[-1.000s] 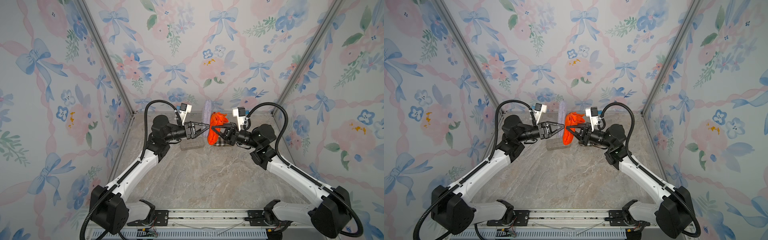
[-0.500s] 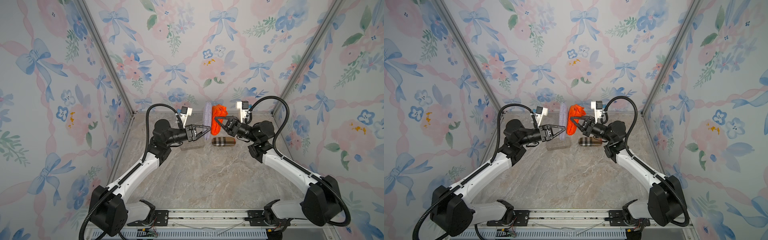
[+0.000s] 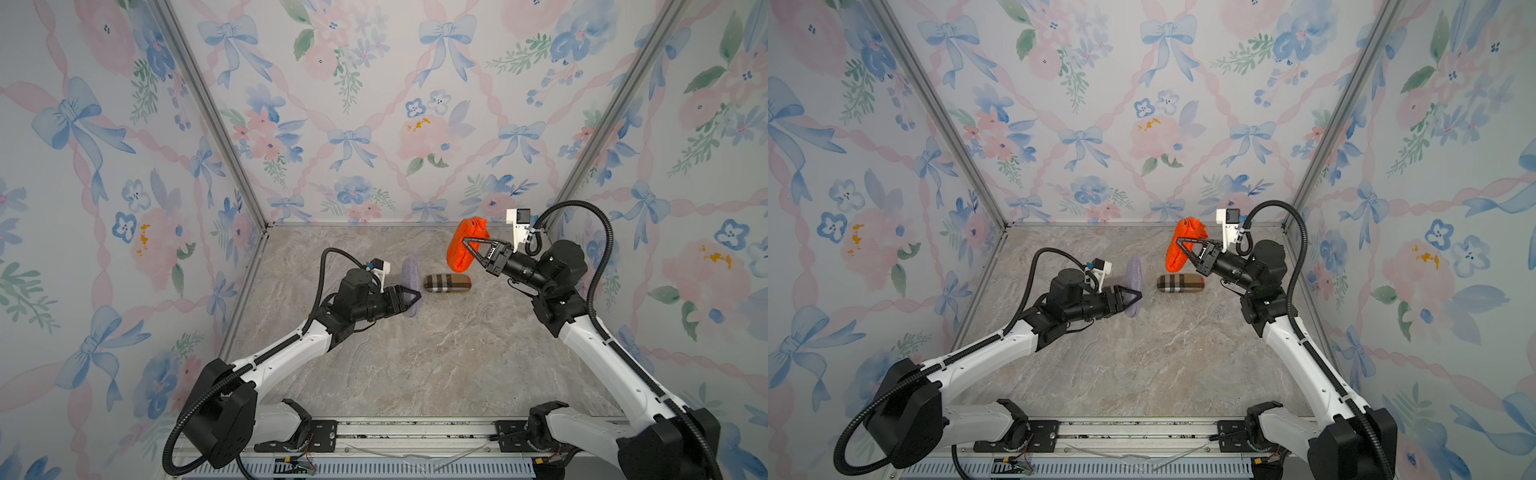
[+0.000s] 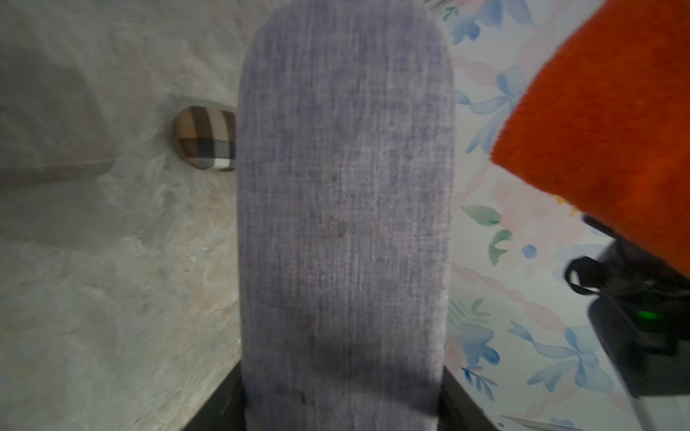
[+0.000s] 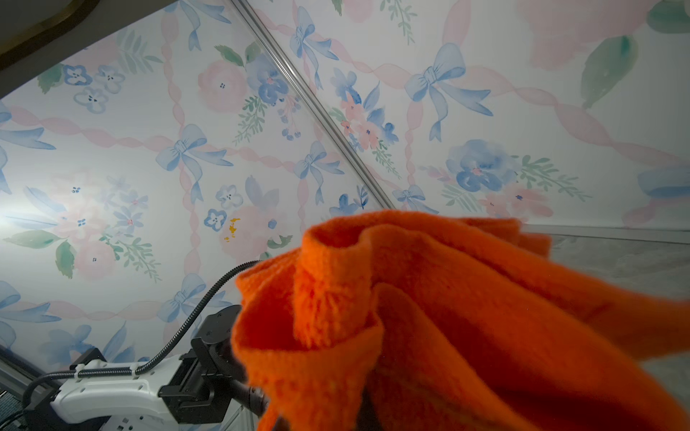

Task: Wipe the eyeglass case
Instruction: Place the eyeglass case at the center of the board.

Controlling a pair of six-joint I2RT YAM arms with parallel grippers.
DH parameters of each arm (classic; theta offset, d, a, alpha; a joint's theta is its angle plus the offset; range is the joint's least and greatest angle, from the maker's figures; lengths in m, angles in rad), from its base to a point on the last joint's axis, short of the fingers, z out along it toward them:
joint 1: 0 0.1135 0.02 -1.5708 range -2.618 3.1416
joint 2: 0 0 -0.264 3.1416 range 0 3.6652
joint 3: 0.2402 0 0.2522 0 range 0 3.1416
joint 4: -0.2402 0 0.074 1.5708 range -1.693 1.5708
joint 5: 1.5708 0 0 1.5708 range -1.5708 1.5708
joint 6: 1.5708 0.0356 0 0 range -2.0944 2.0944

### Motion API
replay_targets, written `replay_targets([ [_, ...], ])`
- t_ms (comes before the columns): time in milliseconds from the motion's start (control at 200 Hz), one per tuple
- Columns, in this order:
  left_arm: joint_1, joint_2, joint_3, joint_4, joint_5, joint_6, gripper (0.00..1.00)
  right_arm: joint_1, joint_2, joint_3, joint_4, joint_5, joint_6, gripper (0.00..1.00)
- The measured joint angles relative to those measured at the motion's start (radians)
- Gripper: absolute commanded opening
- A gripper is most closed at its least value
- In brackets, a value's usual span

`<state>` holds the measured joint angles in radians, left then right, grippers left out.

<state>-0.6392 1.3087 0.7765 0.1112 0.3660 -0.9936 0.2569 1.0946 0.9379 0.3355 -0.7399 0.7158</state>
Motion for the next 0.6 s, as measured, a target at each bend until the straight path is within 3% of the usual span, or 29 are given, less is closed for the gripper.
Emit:
replay_targets([
  [120, -0.096, 0.063, -0.003, -0.143, -0.179, -0.055, 0.06, 0.000, -0.077, -0.044, -0.119, 0.020, -0.069, 0.00],
  [230, -0.181, 0.101, 0.001, -0.231, -0.270, -0.114, 0.07, 0.000, -0.101, -0.079, -0.185, 0.030, -0.105, 0.00],
  [435, -0.243, 0.158, -0.003, -0.307, -0.327, -0.279, 0.05, 0.000, -0.122, -0.135, -0.274, 0.039, -0.152, 0.00],
  [600, -0.273, 0.199, 0.012, -0.384, -0.367, -0.359, 0.10, 0.000, -0.172, -0.137, -0.333, 0.042, -0.189, 0.00],
])
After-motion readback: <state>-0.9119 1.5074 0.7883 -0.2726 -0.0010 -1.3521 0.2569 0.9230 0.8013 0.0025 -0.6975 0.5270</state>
